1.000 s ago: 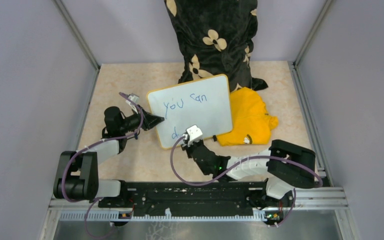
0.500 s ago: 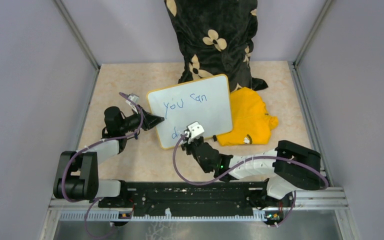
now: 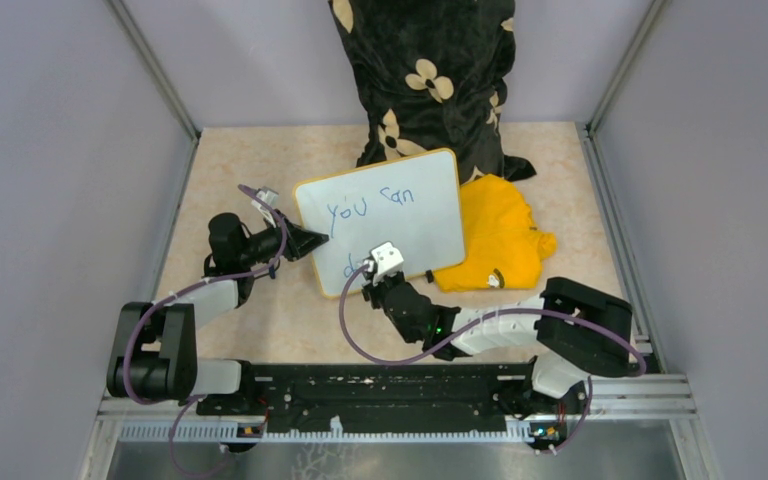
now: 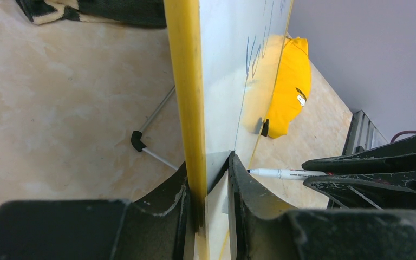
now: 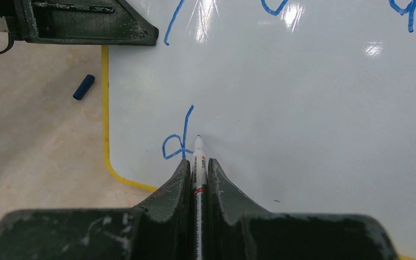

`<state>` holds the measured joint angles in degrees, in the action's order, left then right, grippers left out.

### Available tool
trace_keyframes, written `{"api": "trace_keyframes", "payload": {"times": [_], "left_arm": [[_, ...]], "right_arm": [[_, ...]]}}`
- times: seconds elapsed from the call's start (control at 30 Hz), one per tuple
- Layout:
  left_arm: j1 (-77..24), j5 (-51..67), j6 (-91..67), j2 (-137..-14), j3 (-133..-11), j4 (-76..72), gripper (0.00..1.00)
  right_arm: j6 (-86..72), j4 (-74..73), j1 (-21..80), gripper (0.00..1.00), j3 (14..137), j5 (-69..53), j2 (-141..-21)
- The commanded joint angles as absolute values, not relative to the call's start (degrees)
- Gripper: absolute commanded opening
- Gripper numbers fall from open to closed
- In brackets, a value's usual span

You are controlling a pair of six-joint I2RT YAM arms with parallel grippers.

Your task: Write a sentence on the whiteboard

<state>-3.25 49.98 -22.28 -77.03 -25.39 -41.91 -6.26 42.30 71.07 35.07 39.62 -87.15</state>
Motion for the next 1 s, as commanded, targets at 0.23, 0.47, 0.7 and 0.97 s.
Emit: {"api": "trace_keyframes", "payload": {"times": [0.23,0.47,0.7,0.97], "left_arm": [[-3.25,43.95,-17.84,-77.98,-25.75,-39.29,0.00],[-3.25,44.04,-17.85,-78.02,-25.75,-39.26,0.00],[-3.25,43.97,-17.84,-77.88,-25.75,-39.26,0.00],[-3.34,44.00,-17.84,-77.96,-25.75,-39.28,0.00]], "right_arm": [[-8.15,42.50,70.14,0.00,37.27,38.90,-88.50],[-9.30,41.20,70.13,0.00,36.80,38.49,-88.80],[-10.92,39.58,70.14,0.00,35.19,38.62,-88.57],[-11.49,38.80,69.74,0.00,32.93,40.72,-86.40]]}}
